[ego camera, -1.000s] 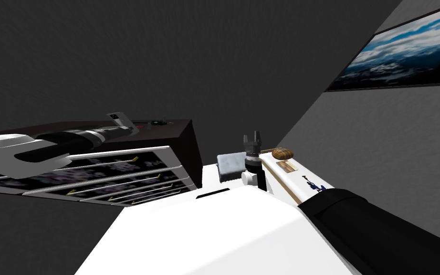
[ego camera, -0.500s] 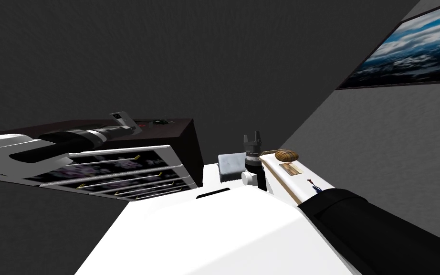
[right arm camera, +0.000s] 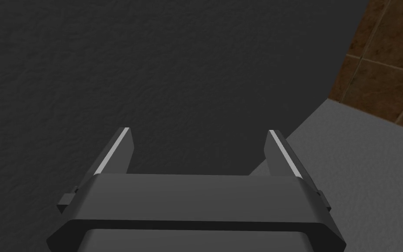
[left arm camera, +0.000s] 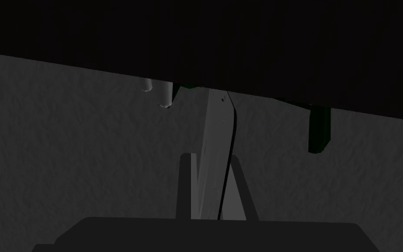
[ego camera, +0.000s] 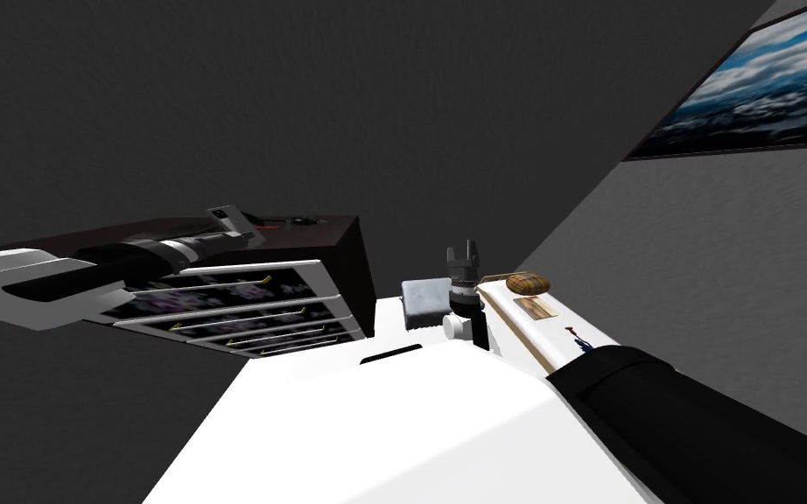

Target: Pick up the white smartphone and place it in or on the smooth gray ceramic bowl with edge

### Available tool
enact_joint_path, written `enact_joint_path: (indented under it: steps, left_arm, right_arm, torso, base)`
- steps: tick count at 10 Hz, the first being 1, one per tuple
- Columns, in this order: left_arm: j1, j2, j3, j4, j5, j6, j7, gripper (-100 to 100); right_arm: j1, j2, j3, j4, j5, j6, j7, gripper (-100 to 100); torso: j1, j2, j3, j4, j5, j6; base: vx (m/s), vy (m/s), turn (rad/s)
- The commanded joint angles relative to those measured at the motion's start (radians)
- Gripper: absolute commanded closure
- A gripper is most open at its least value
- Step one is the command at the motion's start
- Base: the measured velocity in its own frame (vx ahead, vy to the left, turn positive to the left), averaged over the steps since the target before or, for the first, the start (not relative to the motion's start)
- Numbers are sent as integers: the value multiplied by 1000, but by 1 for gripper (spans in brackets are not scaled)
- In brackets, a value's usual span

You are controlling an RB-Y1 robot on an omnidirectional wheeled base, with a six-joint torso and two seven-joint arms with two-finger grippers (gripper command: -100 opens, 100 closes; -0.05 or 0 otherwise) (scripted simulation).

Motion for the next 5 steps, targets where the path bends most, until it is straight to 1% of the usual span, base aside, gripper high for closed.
enact_joint_path:
  steps: [1,2,3,5]
  left_arm:
    - [15,8,10,-10,33,-24,-10,100]
    - [19,10,12,-13,49,-37,-16,100]
    - [26,14,15,-17,78,-61,-27,100]
    - [34,17,20,-22,111,-90,-43,100]
  right_arm:
    - [0,0,0,0,0,0,0,0]
    - [0,0,0,0,0,0,0,0]
    - [0,0,0,0,0,0,0,0]
    - [0,0,0,0,0,0,0,0]
  torso:
    - [0,0,0,0,0,0]
    - [0,0,0,0,0,0]
    - [1,0,0,0,0,0]
    - [3,0,1,1,1,1]
  base:
    - [-69,25,36]
    - [-62,31,30]
    - [-64,48,60]
    - [-66,40,57]
